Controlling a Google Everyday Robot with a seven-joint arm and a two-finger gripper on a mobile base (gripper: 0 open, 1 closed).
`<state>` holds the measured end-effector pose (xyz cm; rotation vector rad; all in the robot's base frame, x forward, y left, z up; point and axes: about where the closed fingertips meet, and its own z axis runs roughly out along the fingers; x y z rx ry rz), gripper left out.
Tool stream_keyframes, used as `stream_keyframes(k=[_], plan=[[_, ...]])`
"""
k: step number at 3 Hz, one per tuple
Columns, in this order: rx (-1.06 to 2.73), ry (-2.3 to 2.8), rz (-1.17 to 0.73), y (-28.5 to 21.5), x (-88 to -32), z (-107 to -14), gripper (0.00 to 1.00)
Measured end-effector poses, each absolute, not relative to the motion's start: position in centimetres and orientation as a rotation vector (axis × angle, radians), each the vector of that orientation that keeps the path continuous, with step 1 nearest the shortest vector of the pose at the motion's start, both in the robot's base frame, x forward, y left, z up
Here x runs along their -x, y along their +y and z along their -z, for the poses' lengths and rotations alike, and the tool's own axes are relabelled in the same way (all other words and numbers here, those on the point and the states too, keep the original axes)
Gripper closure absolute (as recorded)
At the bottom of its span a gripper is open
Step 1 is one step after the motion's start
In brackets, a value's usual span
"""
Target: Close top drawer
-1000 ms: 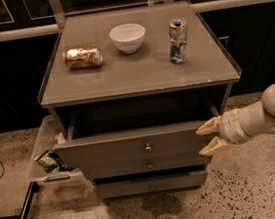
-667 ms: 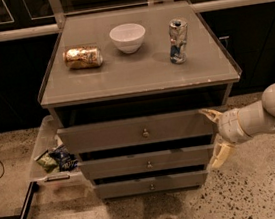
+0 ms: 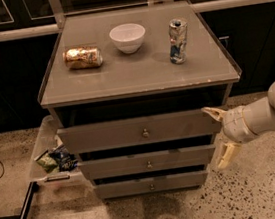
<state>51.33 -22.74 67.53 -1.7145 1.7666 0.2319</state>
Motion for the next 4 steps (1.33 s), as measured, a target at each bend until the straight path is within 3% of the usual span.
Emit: stream_keyframes(k=[2, 4], plan=[[1.887, 1.638, -0.069, -23.4, -48.8, -76.5, 0.00], [1.905, 1.541, -0.048, -23.4, -49.5, -81.7, 0.00]])
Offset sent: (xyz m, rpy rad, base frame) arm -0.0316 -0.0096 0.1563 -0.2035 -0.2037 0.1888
